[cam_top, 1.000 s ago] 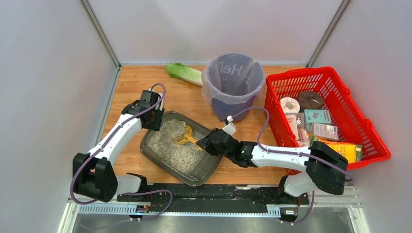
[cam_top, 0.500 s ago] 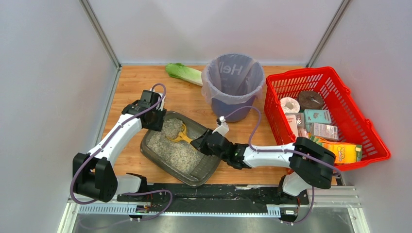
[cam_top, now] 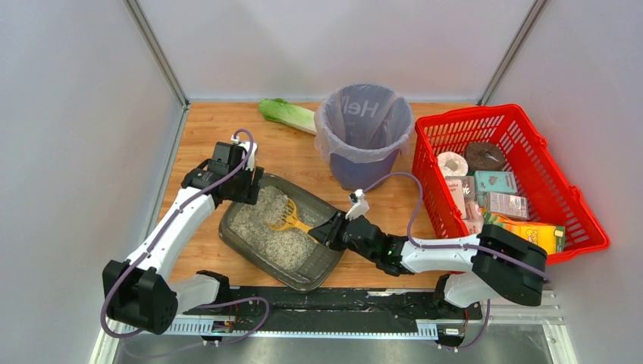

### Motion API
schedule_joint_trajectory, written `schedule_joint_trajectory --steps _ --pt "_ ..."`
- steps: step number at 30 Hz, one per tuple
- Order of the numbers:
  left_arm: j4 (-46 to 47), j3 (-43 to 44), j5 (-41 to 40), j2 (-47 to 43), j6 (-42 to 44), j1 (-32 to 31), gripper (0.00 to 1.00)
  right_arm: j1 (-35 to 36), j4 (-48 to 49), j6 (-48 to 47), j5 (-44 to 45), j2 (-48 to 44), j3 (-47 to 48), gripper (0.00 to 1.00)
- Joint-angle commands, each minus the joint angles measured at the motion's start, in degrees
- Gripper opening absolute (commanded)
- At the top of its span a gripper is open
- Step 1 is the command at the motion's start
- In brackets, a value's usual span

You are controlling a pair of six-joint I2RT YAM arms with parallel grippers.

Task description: Clean the litter box

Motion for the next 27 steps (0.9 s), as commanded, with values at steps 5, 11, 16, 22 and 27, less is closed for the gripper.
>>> schedule_joint_trajectory --steps 5,11,16,22,27 --pt "2.9 0.4 0.1 -4.6 0.2 -0.4 0.74 0.2 3.0 -2.1 -3.2 -6.0 -5.7 0.0" --pt "3.6 -0.2 0.1 -6.2 0.5 -0.5 0.74 0.3 2.9 -5.3 -6.7 -12.3 -7.2 0.0" --pt "4.5 -0.9 -0.6 -8.2 0.8 -0.5 0.74 0.2 1.3 -3.9 -5.6 -20.9 -11.5 0.0" --pt "4.7 -0.9 -1.1 -8.5 0.6 -0.6 0.74 0.2 3.4 -0.8 -4.9 -27.0 -14.9 0.0" --pt "4.9 -1.2 -1.8 -9.0 0.7 -0.6 0.74 0.2 9.4 1.9 -7.0 -26.2 -17.4 0.0"
